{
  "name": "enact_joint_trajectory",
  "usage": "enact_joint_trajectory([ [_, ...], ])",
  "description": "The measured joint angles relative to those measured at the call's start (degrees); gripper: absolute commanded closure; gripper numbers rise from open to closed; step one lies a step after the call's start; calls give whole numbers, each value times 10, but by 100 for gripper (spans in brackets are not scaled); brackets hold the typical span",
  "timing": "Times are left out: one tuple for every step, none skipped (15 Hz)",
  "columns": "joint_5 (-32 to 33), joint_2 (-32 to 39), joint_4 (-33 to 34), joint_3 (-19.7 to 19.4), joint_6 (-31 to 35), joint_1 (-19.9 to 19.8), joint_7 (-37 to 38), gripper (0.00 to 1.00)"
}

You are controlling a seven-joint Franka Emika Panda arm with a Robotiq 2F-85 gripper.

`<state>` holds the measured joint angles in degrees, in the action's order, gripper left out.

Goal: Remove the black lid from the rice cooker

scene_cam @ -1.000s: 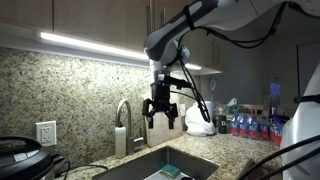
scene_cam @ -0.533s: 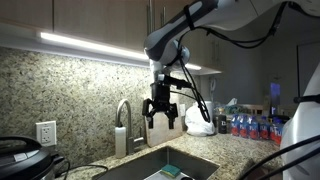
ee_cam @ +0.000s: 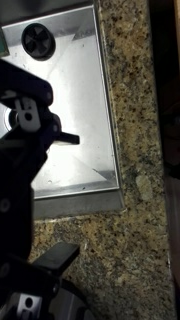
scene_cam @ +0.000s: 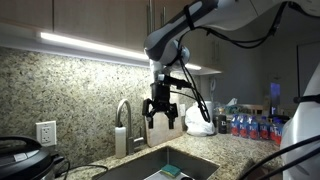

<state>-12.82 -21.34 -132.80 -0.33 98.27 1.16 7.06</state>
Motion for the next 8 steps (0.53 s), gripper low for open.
enact_joint_trajectory([
  [0, 0, 0, 0, 0, 0, 0, 0],
  [0, 0, 0, 0, 0, 0, 0, 0],
  [0, 0, 0, 0, 0, 0, 0, 0],
  [0, 0, 0, 1, 0, 0, 0, 0],
  [0, 0, 0, 4, 1, 0, 0, 0],
  [0, 1, 0, 9, 3, 0, 0, 0],
  [0, 1, -1, 16, 8, 3, 0, 0],
  [0, 2, -4, 24, 15, 8, 0, 0],
])
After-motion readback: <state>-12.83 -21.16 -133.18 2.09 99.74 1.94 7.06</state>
